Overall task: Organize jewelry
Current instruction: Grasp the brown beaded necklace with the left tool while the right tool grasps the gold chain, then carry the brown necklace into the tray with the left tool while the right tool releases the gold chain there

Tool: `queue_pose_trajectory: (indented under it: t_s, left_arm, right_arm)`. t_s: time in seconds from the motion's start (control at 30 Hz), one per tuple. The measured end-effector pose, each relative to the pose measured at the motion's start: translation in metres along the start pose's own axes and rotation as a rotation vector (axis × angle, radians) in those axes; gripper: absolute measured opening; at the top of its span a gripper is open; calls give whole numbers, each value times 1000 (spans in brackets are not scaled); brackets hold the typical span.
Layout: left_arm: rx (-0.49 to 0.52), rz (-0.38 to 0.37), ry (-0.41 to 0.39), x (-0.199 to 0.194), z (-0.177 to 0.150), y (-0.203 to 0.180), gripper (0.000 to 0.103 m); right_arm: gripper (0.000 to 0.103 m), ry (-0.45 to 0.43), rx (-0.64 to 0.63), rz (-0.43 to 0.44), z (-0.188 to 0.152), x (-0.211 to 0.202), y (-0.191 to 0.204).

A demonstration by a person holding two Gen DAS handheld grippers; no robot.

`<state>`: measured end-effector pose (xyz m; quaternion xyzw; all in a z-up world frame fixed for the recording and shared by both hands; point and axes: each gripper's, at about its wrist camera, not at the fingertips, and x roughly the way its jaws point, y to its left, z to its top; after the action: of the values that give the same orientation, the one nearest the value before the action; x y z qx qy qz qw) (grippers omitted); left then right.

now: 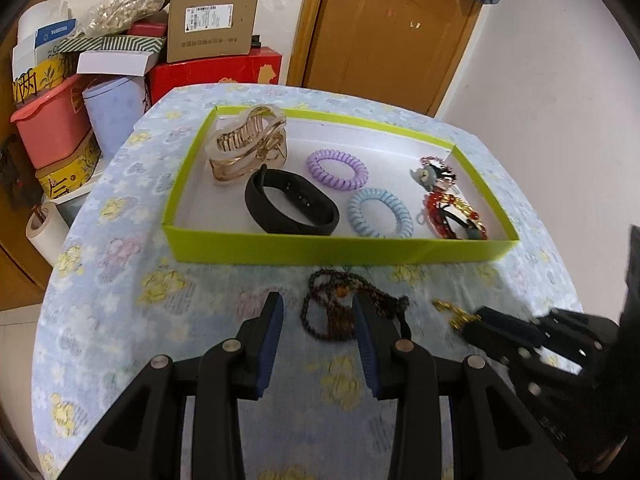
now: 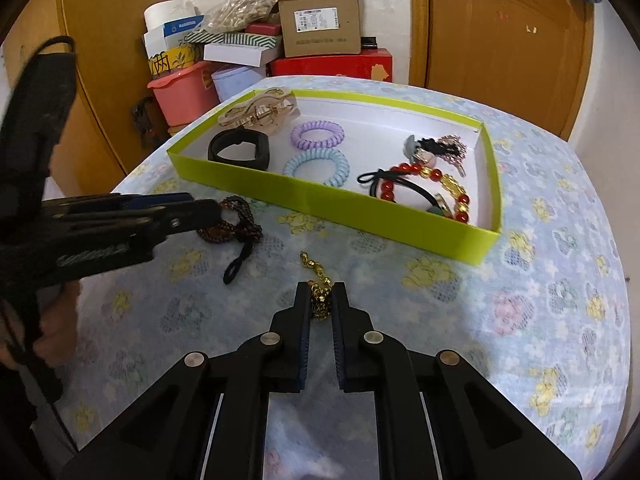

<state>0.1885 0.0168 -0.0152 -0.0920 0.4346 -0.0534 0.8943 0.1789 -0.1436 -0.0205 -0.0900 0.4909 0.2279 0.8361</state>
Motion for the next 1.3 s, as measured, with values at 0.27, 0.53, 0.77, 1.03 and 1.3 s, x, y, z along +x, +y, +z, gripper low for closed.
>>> queue_pose_trajectory:
  t_s: [0.27, 0.53, 0.77, 1.03, 1.3]
  left_arm:
    - [93, 104, -13, 8, -2, -19, 10]
    - [93, 65, -5, -3, -10, -20, 4]
    - [102, 20, -44, -33, -17, -27, 3]
    - [113, -14, -98, -66, -11, -35, 3]
    - [138, -31, -130, -79, 10, -42, 3]
  right_arm:
    - [10, -8, 19, -2, -4, -5, -8]
    - [9, -36, 20, 7, -9, -22, -7]
    - [9, -76, 24, 1, -10, -46, -7]
    - [9, -122, 26, 5, -4, -70, -8]
    - [9, -161, 7, 11, 15, -83, -10]
